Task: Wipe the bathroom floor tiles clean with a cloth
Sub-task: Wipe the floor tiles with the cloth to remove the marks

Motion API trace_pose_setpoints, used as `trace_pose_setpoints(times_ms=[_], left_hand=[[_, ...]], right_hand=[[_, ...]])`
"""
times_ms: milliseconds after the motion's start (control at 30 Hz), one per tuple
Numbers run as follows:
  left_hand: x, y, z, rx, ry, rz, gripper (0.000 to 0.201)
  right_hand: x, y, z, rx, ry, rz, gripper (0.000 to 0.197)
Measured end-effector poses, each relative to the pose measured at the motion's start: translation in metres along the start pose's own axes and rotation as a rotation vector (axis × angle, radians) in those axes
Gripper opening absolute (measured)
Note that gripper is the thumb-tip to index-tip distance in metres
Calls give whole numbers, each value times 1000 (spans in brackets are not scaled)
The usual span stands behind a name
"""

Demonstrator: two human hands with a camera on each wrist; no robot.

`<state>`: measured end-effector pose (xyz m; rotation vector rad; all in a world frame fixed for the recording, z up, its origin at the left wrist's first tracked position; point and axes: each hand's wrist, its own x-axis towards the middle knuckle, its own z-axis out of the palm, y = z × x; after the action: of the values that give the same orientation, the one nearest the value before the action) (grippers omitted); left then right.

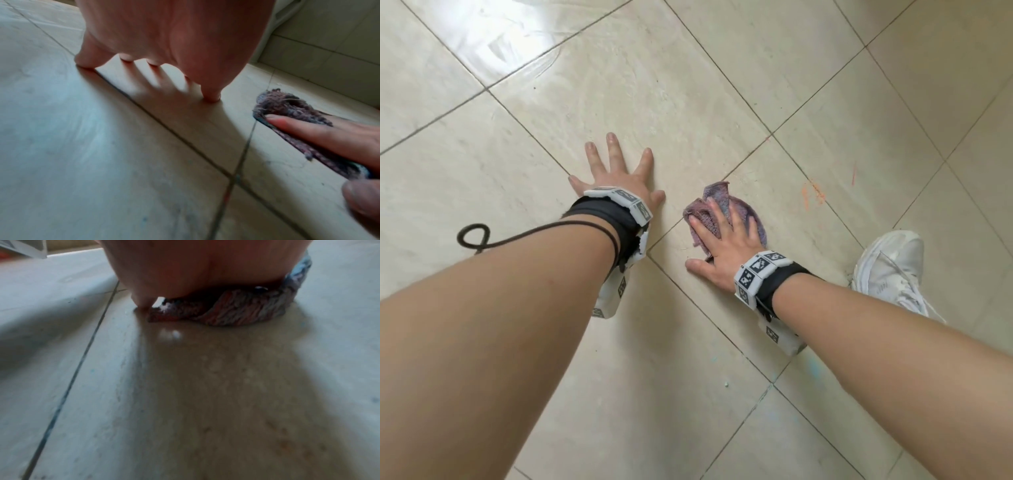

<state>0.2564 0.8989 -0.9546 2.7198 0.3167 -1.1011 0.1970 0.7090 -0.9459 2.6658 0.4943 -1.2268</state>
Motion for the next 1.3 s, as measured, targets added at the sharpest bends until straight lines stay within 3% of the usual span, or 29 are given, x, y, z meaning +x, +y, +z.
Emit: trace_pose_setpoints(times_ms=[100,267,433,667,833,967,1133,1300], left_hand=[[0,0,1,25,-4,9,76],[-19,-6,-13,159,-37,61,79],[-17,-17,-3,178,16,57,77],[-35,3,10,207,19,-18,75],[-48,7,23,125,42,-39,73],[-57,14,31,128,45,-51,74],[-69,15,54,82,21,-38,72],[-81,12,66,58,-4,-41,72]], right_hand=[[-3,-7,-10,0,-35,11,83],[-9,-19,-21,194,-82,35,76],[1,-25,3,193,110,13,75],[-53,-19,68,157,112,-160,64],[-49,47,72,190,150,-16,65],[-16,42,32,342,180,52,67],[-44,-8,58,163,135,-232,65],[-85,4,103,-26,18,-456,63]])
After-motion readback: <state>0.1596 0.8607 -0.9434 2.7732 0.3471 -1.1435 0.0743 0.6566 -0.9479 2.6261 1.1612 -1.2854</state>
